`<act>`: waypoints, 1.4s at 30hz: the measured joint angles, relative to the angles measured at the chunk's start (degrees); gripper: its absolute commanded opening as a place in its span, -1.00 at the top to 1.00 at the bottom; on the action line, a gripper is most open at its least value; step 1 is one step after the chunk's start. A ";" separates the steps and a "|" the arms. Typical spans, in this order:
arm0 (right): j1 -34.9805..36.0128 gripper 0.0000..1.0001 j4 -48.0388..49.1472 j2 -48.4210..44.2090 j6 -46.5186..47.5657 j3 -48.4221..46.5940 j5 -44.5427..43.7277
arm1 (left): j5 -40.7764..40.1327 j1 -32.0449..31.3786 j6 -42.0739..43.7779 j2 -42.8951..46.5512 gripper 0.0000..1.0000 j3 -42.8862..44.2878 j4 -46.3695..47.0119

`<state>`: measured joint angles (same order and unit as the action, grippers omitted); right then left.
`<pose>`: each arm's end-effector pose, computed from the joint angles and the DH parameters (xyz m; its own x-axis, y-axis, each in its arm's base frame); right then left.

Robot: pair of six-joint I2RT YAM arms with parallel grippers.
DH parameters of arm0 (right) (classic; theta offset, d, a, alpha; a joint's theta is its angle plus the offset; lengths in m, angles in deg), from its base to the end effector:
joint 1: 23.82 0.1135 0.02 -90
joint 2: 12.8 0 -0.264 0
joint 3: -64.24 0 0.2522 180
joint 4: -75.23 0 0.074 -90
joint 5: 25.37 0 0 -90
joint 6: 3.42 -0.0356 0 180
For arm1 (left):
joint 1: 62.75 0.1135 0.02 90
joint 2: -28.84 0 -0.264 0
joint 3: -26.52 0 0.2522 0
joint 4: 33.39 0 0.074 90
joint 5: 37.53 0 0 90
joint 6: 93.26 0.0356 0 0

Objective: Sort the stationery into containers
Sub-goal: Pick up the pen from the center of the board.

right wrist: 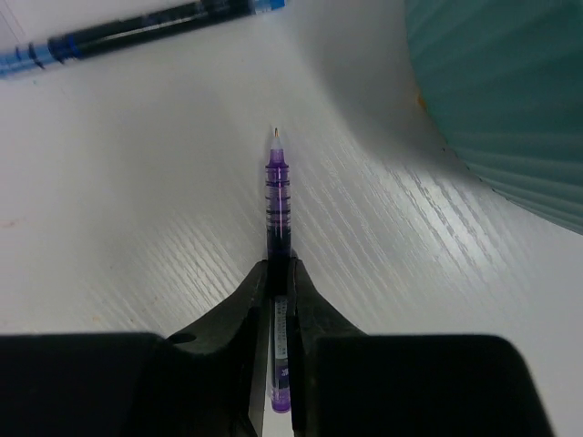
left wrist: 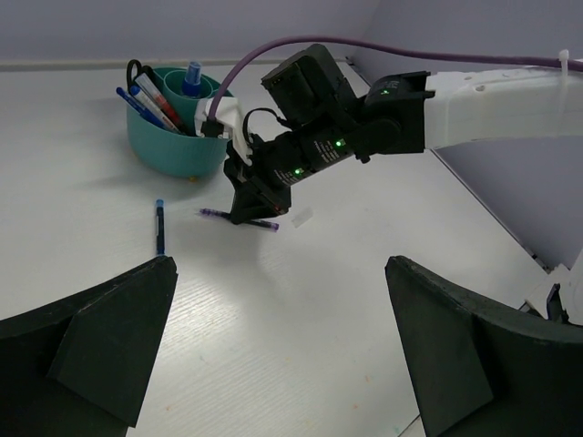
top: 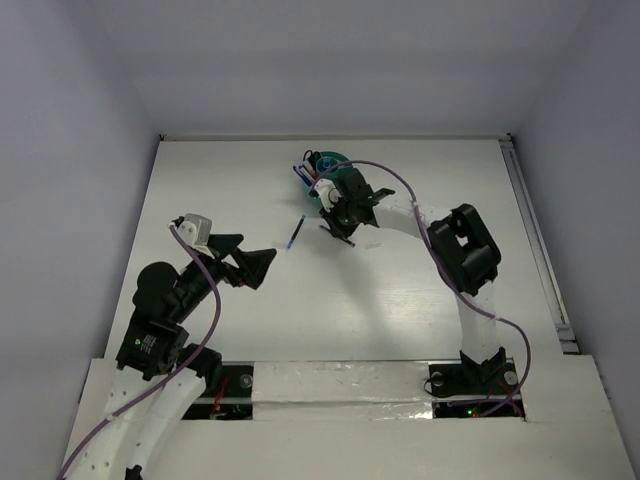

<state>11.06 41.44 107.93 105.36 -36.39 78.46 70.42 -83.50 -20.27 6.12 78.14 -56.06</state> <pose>0.3690 0.2676 0.1660 -0.4115 -0.6679 -0.6201 -0.8485 0.5292 -0.0069 0.0938 -0.0473 0.3491 -0.0854 -0.2653 -0.9604 0.6260 0.7357 -0.2588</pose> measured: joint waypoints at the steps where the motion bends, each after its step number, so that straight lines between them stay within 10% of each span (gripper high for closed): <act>1: 0.17 1.00 1.03 0.00 -1.22 0.37 -0.17 | 0.00 0.00 0.00 -0.02 -0.98 0.00 0.00; 10: 2.93 0.33 11.21 -2.49 -17.73 7.21 -7.82 | 0.04 0.61 0.00 -0.09 -0.98 0.00 0.00; 18: 5.55 0.23 10.12 -1.09 -21.11 4.66 -12.74 | 0.04 0.61 0.00 -0.42 -0.98 -0.02 0.00; 21: 5.90 0.41 8.98 0.22 -21.11 2.56 -14.10 | -0.02 0.61 0.00 -0.42 -0.98 -0.02 0.00; 24: 6.10 1.00 8.55 1.60 -21.11 0.50 -15.39 | -0.07 0.61 0.00 -0.66 -0.98 -0.02 0.00; 32: 7.23 1.00 13.27 -2.82 -23.91 7.69 -15.91 | 0.17 0.61 -0.74 -2.45 -0.92 -0.02 0.09; 42: 9.55 1.00 34.07 -31.10 -42.21 29.92 -8.83 | 8.02 0.61 -14.01 -6.73 -0.31 -13.46 14.25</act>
<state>20.61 75.51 76.83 63.16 -6.47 69.63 78.44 -82.89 -34.28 -0.62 64.68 -41.80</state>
